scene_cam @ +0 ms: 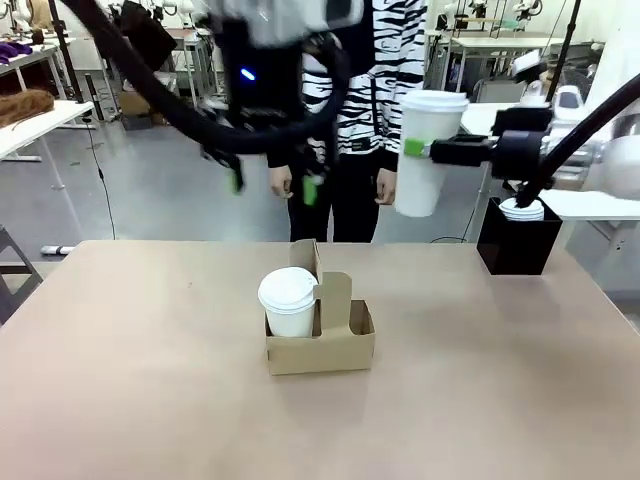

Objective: Pour a drink into a cup and package it in a carrier.
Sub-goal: Insert the held 600 ml Paper Cup into the Cup Carrier.

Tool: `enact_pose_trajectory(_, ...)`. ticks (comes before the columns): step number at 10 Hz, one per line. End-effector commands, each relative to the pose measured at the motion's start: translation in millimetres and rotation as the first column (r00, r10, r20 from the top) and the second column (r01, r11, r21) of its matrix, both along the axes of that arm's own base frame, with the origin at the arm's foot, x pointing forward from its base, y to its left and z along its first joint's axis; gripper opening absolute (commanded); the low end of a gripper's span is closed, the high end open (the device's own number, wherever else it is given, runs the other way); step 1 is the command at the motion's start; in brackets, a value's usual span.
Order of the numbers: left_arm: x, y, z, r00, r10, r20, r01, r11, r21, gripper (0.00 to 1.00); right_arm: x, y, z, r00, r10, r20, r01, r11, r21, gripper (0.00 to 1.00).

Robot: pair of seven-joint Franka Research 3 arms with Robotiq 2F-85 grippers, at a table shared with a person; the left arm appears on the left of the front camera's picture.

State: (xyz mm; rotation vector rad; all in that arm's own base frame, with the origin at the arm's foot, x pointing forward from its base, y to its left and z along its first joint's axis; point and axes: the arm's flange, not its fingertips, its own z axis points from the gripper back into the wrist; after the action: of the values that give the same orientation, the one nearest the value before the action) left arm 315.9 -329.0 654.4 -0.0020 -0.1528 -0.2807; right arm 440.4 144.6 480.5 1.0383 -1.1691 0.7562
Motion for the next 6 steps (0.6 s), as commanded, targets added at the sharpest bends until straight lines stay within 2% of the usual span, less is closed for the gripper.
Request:
enact_pose_trajectory(1, -16.2, 69.2, -0.4, 0.985, -0.173, -0.016, 0.173, 0.985, -0.011, 1.0, -5.9, 22.0, -14.5, 0.995, 0.072, 0.067, -0.072, 0.997, 0.008, 0.81)
enact_pose_trajectory(2, -22.8, 101.7, -0.4, 0.953, -0.302, 0.028, 0.302, 0.953, 0.003, 1.0, -7.5, 27.9, -16.1, 0.99, 0.094, 0.101, -0.095, 0.995, 0.012, 0.81)
enact_pose_trajectory(3, -35.6, 141.5, -4.8, 0.899, -0.431, 0.075, 0.429, 0.902, 0.042, 1.0, -15.2, 39.1, -25.7, 0.983, 0.143, 0.114, -0.145, 0.989, 0.016, 0.81)
enact_pose_trajectory(4, -41.7, 168.0, -14.4, 0.851, -0.512, 0.12, 0.507, 0.859, 0.068, 1.0, -21.8, 47.9, -35.5, 0.976, 0.183, 0.115, -0.187, 0.982, 0.021, 0.81)
enact_pose_trajectory(6, -35.1, 206.7, -33.5, 0.791, -0.582, 0.19, 0.584, 0.81, 0.05, 1.0, -20.0, 56.8, -43.4, 0.975, 0.181, 0.13, -0.19, 0.98, 0.06, 0.81)
